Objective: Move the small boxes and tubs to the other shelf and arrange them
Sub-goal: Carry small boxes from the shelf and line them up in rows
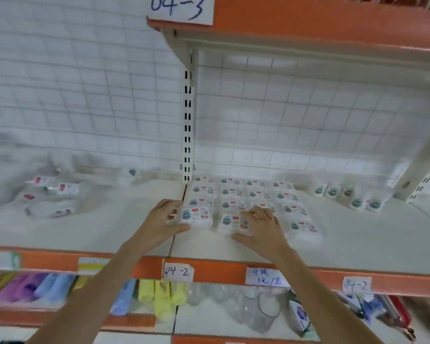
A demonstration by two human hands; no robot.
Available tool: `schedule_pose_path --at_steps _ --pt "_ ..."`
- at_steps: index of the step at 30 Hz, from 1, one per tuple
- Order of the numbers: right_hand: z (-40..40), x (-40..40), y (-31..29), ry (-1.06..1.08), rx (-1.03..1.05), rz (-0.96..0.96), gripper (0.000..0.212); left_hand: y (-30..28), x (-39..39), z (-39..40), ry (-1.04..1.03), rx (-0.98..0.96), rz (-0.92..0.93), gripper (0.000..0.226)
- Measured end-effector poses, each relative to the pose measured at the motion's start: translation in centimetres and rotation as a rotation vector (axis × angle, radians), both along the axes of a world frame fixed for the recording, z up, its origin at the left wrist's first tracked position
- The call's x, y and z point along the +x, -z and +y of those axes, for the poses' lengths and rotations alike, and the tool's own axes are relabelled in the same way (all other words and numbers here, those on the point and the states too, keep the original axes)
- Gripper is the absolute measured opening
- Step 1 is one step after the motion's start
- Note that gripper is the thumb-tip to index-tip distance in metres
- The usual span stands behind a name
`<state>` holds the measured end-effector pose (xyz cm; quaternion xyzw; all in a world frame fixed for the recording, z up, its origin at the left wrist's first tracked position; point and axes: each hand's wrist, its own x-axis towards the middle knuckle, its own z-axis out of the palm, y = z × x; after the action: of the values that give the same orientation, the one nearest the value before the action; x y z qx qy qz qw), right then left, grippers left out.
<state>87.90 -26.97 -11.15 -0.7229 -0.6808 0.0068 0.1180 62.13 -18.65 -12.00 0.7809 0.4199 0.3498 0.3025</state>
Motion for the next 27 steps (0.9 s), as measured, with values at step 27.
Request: schedule_pose_path --at_steps 27 --pt "-0.2 0.6 1.8 -0.004 0.160 0.051 0.066 1.3 1.5 -1.0 0.007 -0.114 0.010 0.047"
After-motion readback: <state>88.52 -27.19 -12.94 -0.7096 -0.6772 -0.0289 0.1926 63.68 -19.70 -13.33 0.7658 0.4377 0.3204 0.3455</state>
